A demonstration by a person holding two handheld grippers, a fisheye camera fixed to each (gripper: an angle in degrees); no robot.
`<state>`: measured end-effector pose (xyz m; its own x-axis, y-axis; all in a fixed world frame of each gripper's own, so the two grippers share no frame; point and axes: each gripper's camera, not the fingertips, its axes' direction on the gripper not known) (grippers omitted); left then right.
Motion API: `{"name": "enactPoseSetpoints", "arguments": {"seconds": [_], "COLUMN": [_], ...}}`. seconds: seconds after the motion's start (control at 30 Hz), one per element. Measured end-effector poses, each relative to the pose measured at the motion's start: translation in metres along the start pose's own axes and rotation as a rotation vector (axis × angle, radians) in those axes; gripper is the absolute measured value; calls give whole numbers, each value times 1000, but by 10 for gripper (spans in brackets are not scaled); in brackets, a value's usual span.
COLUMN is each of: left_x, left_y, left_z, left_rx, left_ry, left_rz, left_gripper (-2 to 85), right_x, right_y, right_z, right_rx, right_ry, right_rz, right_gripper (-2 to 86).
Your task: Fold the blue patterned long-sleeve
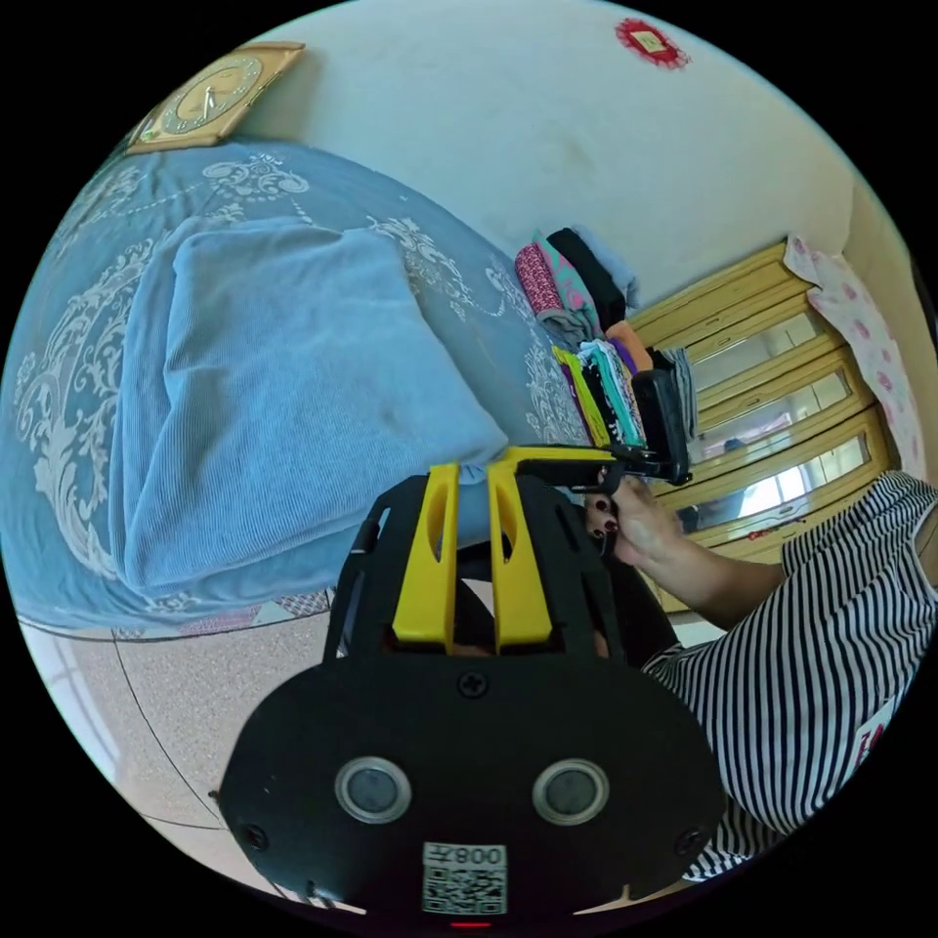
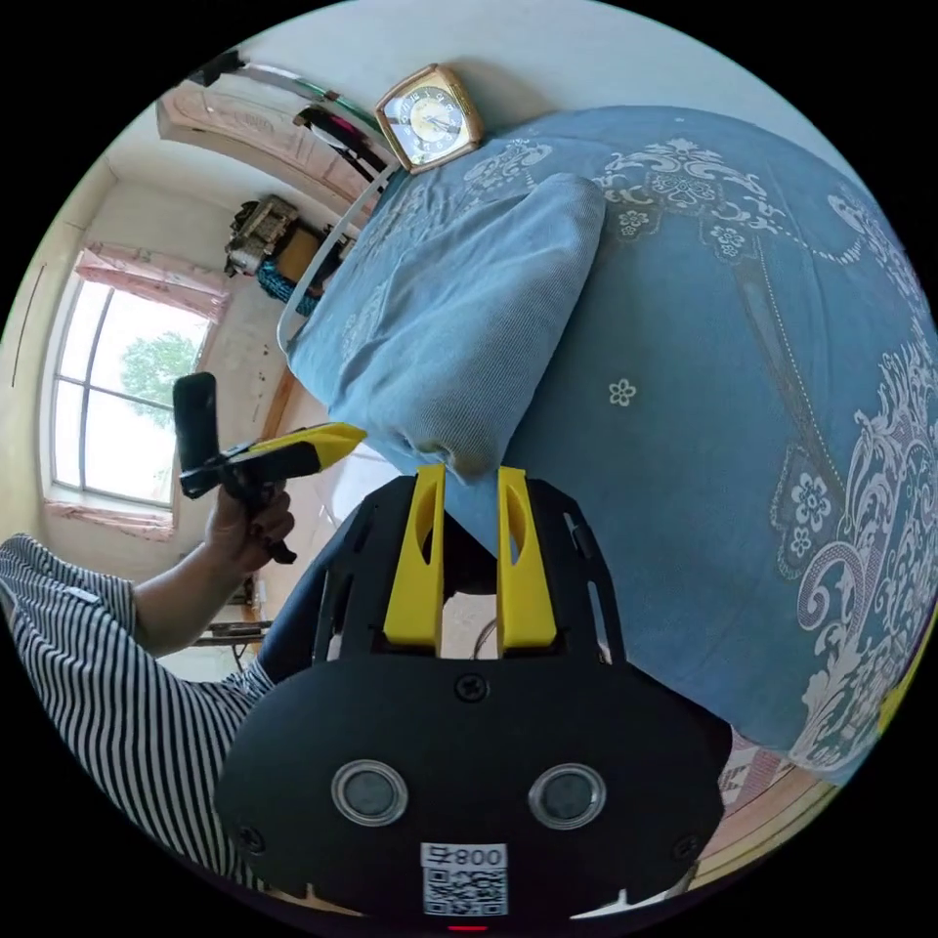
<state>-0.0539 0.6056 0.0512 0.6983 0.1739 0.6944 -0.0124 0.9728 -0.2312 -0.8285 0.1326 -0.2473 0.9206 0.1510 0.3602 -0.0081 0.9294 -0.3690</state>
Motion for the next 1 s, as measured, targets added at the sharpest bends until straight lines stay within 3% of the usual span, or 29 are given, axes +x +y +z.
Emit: {"name": "enactPoseSetpoints", "arguments": {"seconds": [0.17,0.3,0.4,0.67,0.83,1.0], "left_x": [48,90,149,288,328,339], "left_y": [-23,-26,-33,-40,-32,-38], "left_z": [5,11,20,79,87,75], "left_rx": [-35,-53,-83,-205,-182,-151], "left_ry": [-85,-112,-200,-594,-792,-680], "left_rz": [15,33,173,575,648,524], "left_gripper": [52,58,73,127,65,26], "right_x": [-28,-77,-91,-81,-60,-26], "right_y": [18,38,49,64,71,79], "right_z": [17,44,66,79,100,121], "right_rx": [-12,-87,-117,-89,-80,-84], "right_ry": [108,392,473,348,250,156], "right_rz": [-86,-337,-415,-362,-318,-258], "right_gripper": [52,30,24,20,19,20]}}
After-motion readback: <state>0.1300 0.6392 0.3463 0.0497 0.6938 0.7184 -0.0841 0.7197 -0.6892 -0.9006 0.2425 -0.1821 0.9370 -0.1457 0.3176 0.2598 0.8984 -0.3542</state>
